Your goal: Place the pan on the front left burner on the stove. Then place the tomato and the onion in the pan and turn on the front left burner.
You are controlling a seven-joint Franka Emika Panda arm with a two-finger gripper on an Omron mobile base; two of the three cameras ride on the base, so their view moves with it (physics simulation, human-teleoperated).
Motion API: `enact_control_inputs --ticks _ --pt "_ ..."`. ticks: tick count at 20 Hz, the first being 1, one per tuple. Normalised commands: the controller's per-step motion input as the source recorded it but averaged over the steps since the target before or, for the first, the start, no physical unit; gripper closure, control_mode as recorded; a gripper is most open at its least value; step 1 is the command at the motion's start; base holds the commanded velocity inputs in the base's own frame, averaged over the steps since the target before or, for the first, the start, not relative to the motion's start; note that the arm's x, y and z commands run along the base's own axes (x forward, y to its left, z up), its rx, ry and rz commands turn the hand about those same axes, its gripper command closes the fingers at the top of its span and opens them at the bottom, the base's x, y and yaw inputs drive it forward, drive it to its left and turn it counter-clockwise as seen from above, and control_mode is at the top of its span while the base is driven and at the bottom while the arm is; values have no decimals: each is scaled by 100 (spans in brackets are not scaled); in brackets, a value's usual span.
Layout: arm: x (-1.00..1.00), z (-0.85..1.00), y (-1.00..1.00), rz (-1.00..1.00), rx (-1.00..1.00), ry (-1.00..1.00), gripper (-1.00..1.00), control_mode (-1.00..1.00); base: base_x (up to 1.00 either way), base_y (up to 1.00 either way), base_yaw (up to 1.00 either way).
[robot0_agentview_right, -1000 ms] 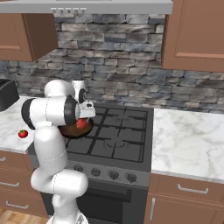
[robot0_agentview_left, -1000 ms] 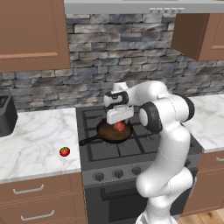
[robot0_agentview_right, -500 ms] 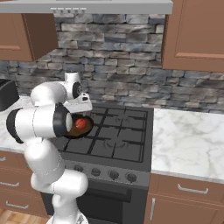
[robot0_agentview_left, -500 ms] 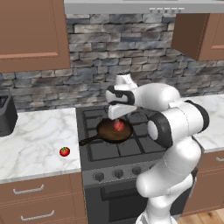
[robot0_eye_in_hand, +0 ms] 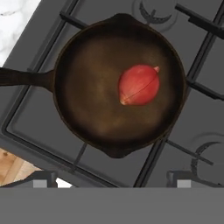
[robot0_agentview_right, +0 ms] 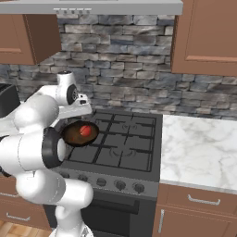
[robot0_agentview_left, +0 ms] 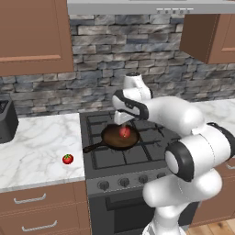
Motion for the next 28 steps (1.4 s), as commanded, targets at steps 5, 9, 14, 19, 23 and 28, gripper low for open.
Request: enact_control_inputs --ticks 5,9,14,19,23,28 --pt "-20 18 41 0 3 0 -100 -100 0 0 0" --pt "-17 16 47 0 5 0 -100 -100 0 0 0" --pt "-20 12 46 1 2 0 -100 -100 0 0 0" --pt "-18 1 51 2 0 0 -100 -100 0 0 0" --pt "-21 0 56 3 0 0 -100 -100 0 0 0" --pt "-18 0 61 5 0 0 -100 -100 0 0 0"
